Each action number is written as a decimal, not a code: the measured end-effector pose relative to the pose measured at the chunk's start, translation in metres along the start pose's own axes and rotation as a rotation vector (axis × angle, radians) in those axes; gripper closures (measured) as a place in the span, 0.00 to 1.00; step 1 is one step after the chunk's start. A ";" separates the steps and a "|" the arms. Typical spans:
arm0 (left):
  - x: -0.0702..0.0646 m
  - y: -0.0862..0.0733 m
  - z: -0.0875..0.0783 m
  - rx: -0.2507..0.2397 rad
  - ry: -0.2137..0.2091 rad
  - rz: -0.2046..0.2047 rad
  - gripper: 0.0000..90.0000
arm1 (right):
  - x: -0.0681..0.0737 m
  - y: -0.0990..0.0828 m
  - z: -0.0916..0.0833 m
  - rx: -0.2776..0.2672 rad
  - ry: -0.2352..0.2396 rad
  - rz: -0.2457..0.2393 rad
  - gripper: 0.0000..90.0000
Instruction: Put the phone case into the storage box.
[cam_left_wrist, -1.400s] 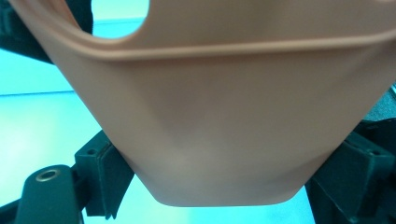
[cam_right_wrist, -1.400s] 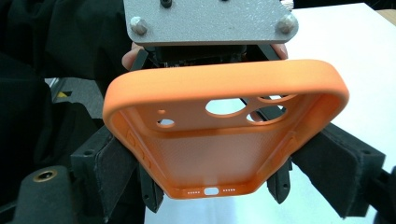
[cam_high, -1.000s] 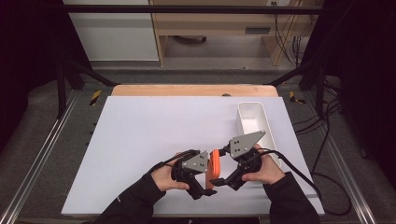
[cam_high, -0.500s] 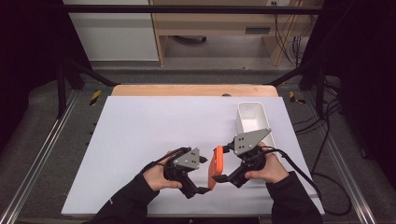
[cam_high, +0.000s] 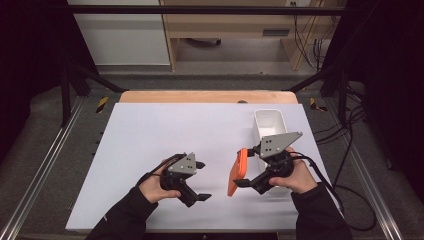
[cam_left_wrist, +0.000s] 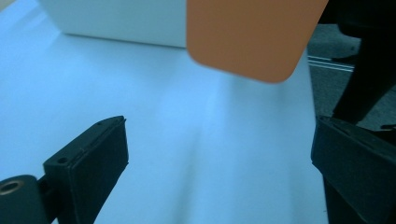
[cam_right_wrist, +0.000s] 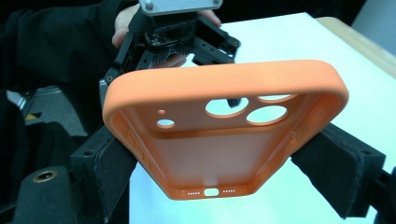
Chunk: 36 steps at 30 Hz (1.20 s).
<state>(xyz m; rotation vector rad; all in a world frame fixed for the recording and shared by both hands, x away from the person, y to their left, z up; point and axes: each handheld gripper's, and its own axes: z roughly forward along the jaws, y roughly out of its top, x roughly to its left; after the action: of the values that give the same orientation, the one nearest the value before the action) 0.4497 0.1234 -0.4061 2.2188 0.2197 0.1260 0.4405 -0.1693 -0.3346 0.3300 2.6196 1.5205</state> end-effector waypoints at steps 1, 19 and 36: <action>0.001 -0.003 -0.003 -0.006 0.005 -0.012 0.04 | 0.000 0.001 -0.002 -0.001 -0.007 0.005 0.18; 0.020 -0.052 -0.048 -0.082 0.200 -0.155 0.01 | -0.009 0.012 -0.034 -0.056 -0.172 0.059 0.18; 0.027 -0.087 -0.076 -0.144 0.334 -0.235 0.01 | -0.016 0.035 -0.051 -0.060 -0.293 0.102 0.18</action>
<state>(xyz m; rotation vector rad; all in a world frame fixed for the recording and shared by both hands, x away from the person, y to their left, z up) 0.4539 0.2399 -0.4283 2.0020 0.6325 0.3715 0.4508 -0.1994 -0.2788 0.6371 2.3581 1.4502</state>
